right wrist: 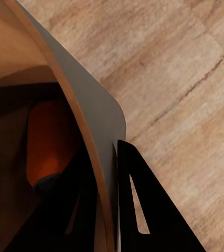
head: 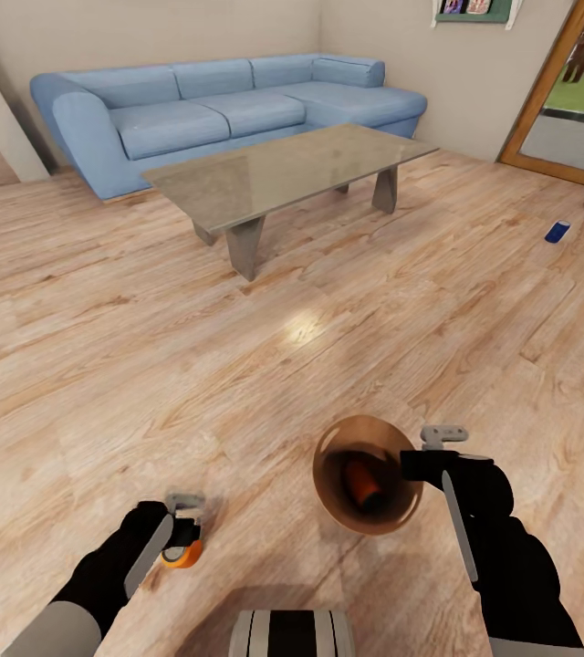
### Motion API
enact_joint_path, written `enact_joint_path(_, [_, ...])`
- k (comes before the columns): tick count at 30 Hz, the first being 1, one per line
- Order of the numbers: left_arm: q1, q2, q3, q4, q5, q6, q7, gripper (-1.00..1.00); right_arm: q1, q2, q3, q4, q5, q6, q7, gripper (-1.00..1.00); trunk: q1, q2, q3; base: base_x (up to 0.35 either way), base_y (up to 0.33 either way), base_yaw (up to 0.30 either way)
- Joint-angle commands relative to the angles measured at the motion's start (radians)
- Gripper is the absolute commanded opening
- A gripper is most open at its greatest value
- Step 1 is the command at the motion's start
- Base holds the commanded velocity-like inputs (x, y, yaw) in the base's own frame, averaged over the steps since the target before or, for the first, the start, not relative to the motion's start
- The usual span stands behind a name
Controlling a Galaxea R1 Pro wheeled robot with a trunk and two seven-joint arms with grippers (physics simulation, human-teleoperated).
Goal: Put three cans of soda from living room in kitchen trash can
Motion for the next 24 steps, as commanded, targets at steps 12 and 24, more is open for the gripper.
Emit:
enact_joint_path(12, [-0.036, -0.036, -0.004, 0.231, -0.007, -0.167, -0.011, 1.0, 0.0, 0.0, 0.0, 0.0, -0.013, 0.0, 0.004, -1.0, 0.0, 0.0, 0.0, 0.0, 0.0, 0.0])
enact_joint_path(24, [-0.072, -0.05, -0.004, 0.327, -0.076, -0.272, -0.016, 1.0, 0.0, 0.0, 0.005, 0.0, -0.013, 0.0, 0.004, -1.0, 0.0, 0.0, 0.0, 0.0, 0.0, 0.0])
